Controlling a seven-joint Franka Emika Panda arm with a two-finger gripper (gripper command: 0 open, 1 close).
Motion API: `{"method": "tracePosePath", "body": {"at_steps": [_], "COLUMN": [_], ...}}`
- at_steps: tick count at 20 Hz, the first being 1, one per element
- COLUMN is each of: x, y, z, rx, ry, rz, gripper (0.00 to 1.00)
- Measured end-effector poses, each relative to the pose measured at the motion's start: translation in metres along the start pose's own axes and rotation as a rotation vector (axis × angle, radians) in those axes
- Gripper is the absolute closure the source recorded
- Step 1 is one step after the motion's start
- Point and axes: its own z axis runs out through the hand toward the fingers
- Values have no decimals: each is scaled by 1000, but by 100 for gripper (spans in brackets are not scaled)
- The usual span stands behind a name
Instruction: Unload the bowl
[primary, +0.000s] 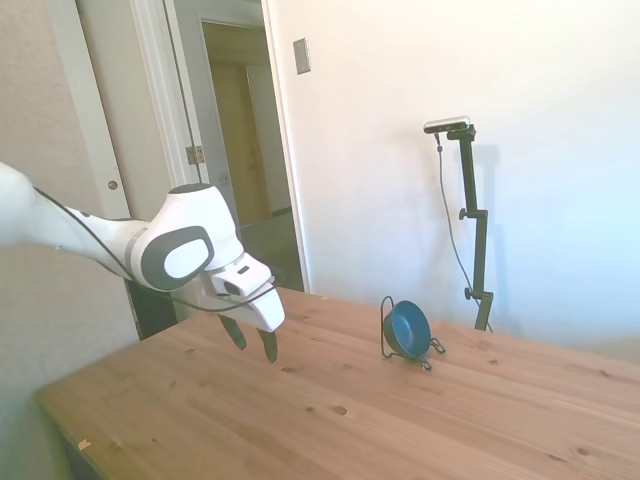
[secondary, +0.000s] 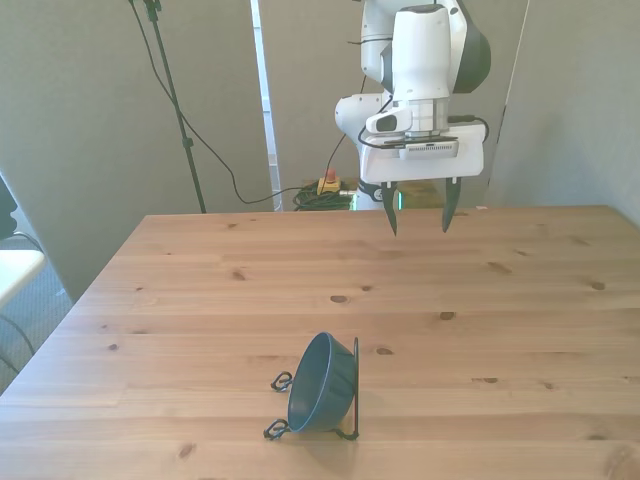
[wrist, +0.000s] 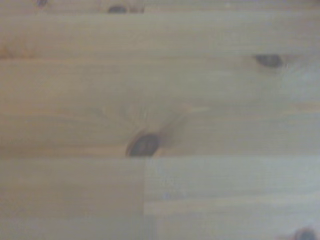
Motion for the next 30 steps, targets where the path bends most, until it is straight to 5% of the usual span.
{"method": "tracePosePath", "body": {"at_steps": [5, 16, 24, 30], "x": [56, 103, 176, 216], "y": [-15, -11, -18, -11], "z": [9, -9, -13, 2], "rx": [0, 25, 106, 76], "ry": [7, 26, 45, 48], "rz": [68, 137, 140, 137], "gripper": [0, 0, 0, 0]}}
